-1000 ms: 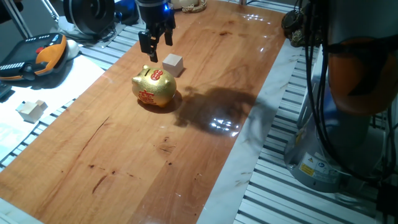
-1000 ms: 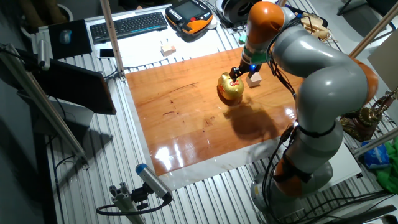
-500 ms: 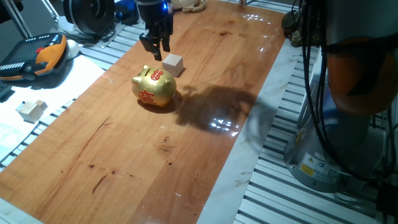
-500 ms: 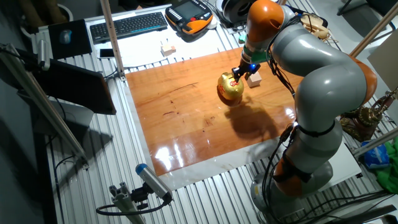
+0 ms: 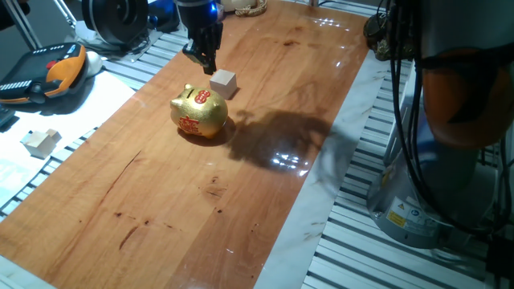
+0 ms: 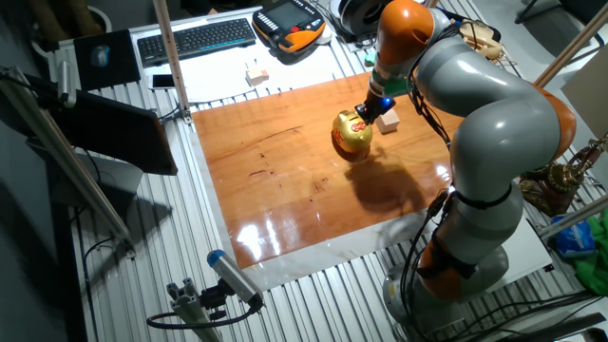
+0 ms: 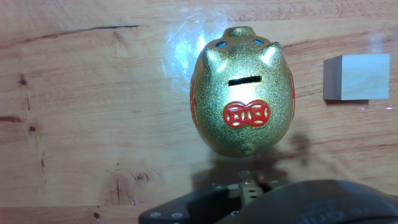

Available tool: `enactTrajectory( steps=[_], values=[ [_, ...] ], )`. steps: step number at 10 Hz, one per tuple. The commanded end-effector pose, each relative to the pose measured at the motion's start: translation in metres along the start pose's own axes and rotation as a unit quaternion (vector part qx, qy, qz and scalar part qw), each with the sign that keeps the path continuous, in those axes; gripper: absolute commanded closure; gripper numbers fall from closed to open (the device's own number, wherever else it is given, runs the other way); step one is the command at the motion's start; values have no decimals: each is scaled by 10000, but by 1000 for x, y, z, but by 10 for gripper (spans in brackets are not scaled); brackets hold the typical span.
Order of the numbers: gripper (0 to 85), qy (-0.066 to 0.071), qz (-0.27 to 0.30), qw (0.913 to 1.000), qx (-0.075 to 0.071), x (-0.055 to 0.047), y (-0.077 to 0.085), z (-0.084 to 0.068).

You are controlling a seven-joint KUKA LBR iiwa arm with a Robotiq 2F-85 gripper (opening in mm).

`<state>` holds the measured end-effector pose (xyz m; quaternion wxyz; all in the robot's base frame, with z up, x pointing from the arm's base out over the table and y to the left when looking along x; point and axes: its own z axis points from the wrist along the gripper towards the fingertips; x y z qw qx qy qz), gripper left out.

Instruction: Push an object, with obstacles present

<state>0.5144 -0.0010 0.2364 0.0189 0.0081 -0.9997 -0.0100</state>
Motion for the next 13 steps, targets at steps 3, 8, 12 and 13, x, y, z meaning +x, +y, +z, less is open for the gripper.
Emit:
enactTrajectory(
  steps=[3,8,12,13],
  values=[
    [850,-8,-94,10000,-23,1,-13,6],
    [850,-23,-193,9998,-8,4,-37,17],
    [850,-53,-239,9997,1,8,-64,38],
    [850,-55,-248,9997,-52,9,-71,44]
  ],
)
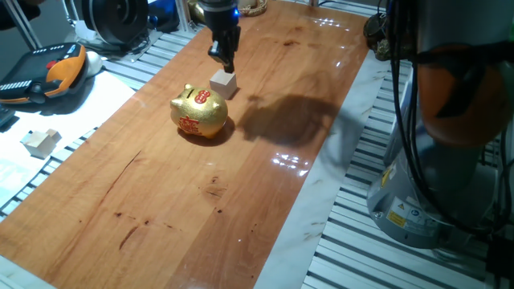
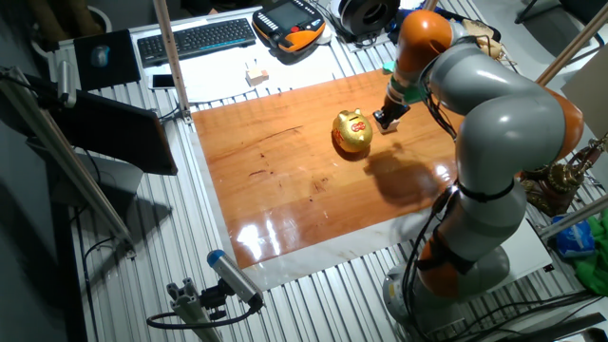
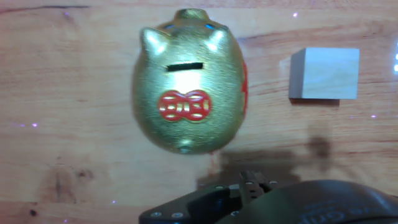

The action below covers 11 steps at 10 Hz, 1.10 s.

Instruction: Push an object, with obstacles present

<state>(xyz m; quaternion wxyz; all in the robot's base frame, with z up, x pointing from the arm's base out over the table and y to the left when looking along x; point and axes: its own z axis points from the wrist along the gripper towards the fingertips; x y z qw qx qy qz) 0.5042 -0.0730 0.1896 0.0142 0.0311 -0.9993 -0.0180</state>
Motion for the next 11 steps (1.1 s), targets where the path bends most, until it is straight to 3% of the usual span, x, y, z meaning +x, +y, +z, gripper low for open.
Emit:
enactTrajectory(
  steps=[1,7,11],
  values=[
    [850,3,6,10000,-16,1,-3,4],
    [850,-5,87,9999,130,2,-28,28],
    [850,4,306,9992,260,2,-31,36]
  ],
)
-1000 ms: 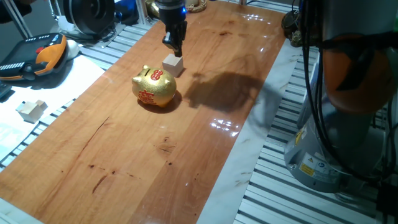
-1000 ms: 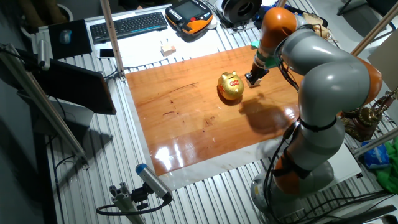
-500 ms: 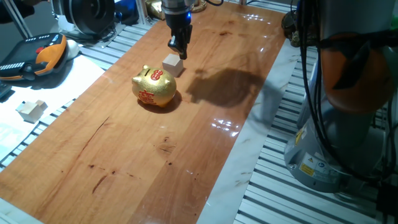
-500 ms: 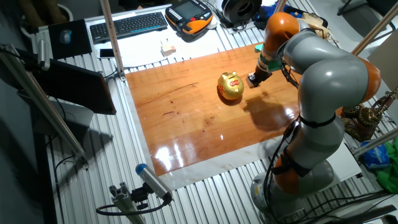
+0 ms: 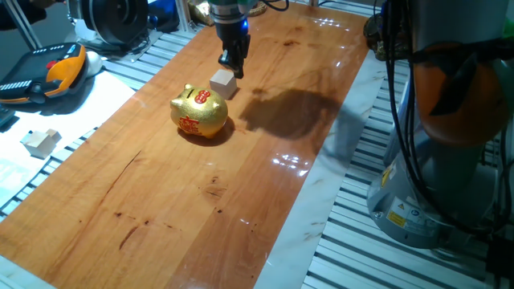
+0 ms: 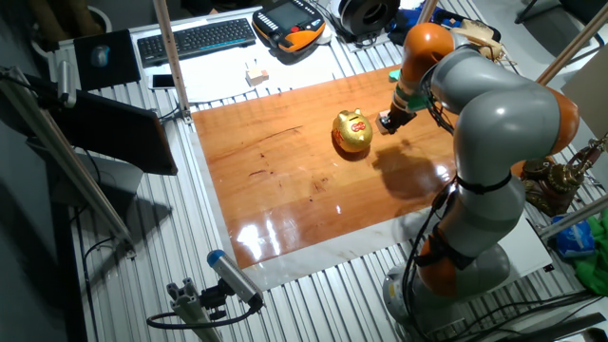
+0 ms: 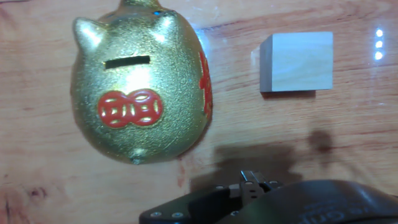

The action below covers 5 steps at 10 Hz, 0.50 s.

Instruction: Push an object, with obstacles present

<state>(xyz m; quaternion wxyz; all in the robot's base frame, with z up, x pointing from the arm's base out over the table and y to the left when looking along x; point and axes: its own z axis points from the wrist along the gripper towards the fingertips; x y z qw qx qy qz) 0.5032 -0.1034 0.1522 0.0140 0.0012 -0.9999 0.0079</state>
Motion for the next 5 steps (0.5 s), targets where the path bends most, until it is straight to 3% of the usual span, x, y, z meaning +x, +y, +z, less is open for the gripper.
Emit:
enactTrajectory(
  steps=[1,5],
  values=[
    [850,-27,-13,10000,-2,0,-1,3],
    [850,-66,41,10000,-2,-1,-2,11]
  ],
)
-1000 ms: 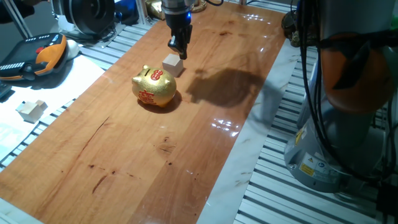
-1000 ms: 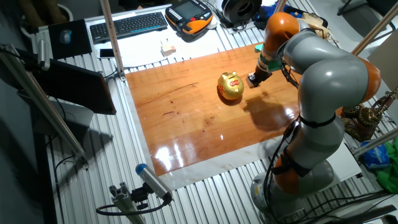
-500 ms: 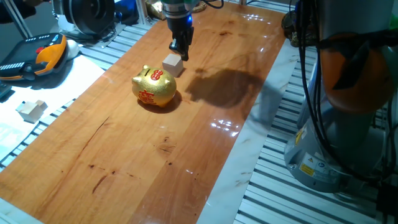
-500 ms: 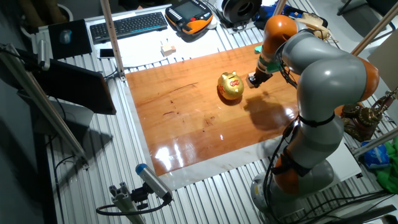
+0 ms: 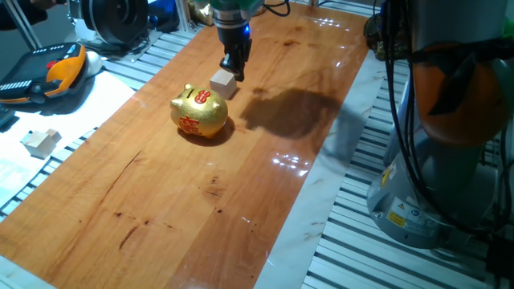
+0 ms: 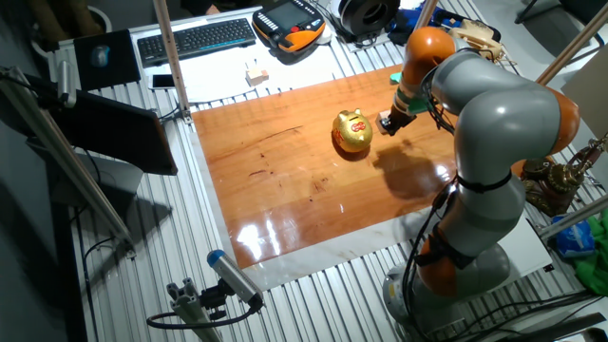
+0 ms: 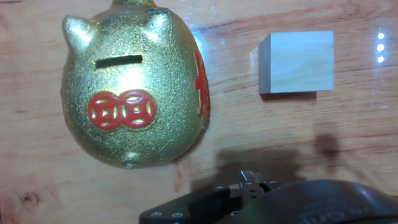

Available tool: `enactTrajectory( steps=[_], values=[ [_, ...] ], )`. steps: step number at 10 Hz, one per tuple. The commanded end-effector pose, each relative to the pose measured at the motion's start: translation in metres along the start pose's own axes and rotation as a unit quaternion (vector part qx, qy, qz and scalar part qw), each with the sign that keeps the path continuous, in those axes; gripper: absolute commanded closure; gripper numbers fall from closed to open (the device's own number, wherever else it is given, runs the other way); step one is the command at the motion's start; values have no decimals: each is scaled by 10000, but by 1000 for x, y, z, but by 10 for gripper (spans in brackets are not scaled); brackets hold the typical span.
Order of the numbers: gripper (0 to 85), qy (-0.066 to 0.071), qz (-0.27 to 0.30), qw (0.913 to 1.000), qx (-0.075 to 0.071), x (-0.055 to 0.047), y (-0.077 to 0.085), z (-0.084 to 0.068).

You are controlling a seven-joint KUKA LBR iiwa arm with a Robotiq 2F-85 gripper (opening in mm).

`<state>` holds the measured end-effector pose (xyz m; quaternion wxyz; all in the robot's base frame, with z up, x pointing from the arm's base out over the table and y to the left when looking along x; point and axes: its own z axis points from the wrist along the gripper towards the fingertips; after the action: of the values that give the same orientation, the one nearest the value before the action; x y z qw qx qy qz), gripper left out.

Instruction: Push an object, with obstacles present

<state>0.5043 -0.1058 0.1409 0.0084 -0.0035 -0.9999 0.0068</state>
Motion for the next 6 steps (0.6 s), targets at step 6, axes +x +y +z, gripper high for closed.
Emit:
enactTrajectory(
  steps=[6],
  values=[
    [850,-155,16,9999,30,-7,1,15]
  ],
)
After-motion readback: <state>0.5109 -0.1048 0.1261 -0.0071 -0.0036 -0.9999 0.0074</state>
